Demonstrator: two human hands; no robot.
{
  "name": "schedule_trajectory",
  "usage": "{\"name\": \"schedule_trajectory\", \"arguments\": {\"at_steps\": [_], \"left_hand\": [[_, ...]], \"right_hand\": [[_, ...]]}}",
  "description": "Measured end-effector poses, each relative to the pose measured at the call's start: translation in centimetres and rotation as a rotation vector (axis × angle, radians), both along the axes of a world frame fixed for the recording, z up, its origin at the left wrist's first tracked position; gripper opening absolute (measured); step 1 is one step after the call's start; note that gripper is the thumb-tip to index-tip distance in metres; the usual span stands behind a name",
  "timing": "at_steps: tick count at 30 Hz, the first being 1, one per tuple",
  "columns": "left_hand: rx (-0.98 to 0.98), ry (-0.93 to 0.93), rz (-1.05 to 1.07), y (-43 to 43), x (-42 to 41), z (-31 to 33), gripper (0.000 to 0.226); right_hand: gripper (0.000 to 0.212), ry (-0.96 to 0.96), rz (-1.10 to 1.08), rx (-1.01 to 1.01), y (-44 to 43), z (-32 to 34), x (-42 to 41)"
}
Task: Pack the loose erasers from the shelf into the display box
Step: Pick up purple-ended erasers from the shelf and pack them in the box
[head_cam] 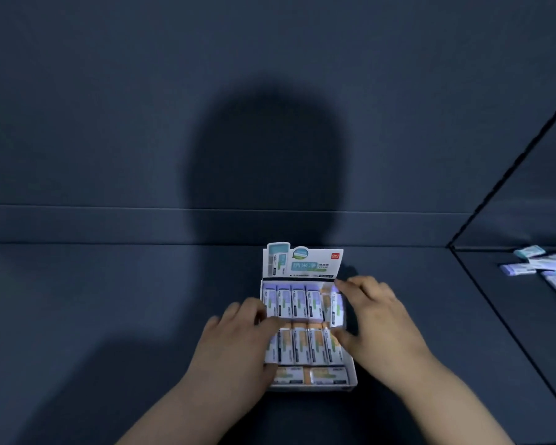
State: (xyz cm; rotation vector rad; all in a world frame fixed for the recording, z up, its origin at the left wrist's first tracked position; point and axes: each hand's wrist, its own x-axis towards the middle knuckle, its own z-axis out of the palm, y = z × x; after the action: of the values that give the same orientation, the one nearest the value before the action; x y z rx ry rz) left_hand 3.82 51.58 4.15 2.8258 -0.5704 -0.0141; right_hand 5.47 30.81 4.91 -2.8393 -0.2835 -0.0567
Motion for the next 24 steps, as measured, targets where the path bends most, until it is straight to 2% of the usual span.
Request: {"name": "schedule_trajectory", "arguments": {"at_steps": [5, 13, 18, 24], "left_hand": [[-0.032, 0.050, -0.014, -0.2, 0.1, -0.1, 0.058], [-0.071, 0.151, -0.019, -0.6, 0.3, -0.3, 0.055], [-0.126, 0.126, 0.031, -0.8, 0.2, -0.6, 0.042], [-0.052, 0.060, 0.050, -1.1, 0.0, -1.2, 0.031]], "right_hand": [[0.063, 0.000, 0.066, -0.109, 0.6, 0.0, 1.3], [0.055, 0.017, 0.018, -0.197, 1.1, -0.3, 2.2], [0.040, 0.044, -0.004, -0.196, 1.1, -0.4, 2.1], [0.033, 0.076, -0.030, -0.179, 1.4, -0.7, 2.2]]}}
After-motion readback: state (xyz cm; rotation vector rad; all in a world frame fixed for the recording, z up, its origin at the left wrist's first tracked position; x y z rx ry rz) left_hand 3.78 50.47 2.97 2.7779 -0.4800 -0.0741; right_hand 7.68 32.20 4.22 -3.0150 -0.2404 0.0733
